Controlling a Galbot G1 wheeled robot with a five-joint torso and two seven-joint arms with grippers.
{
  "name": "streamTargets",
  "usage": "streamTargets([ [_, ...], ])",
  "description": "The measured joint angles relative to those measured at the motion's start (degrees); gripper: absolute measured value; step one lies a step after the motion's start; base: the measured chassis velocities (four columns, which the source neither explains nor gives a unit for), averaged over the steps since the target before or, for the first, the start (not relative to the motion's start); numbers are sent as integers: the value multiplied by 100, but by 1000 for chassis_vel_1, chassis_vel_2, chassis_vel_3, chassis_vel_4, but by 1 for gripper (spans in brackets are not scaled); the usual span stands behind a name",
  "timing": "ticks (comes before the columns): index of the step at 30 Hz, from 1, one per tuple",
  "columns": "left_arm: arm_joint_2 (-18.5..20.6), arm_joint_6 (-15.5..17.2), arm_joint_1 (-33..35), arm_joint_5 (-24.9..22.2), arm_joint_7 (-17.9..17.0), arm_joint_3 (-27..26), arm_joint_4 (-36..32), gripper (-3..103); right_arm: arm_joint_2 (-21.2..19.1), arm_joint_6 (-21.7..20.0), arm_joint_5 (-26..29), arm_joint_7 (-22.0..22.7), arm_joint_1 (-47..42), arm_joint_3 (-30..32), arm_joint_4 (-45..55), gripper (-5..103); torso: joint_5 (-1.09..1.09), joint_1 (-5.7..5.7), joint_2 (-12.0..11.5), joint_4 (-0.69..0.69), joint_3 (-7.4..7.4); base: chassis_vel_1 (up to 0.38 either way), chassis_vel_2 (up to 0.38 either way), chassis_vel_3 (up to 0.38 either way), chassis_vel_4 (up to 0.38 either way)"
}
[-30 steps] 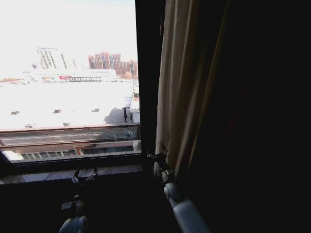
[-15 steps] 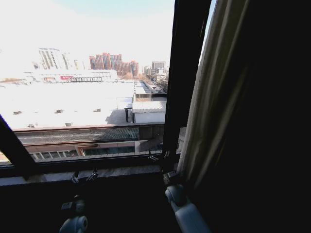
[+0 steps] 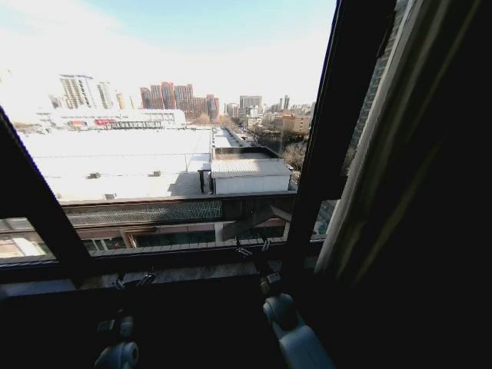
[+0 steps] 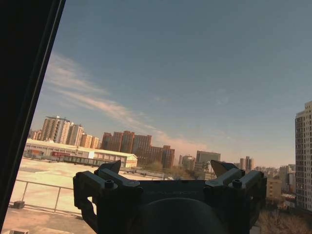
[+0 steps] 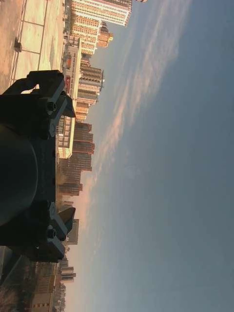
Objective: Open the curtains by pulling them apart, changing their state from closed to fully open.
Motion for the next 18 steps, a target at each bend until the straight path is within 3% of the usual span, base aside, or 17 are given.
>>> streamTargets([
  [18,0,0,0,0,0,0,0,100,2,-7,-18,-5,-96,-41,109,100,0,0,0,-1,0,352,354,-346,-358],
])
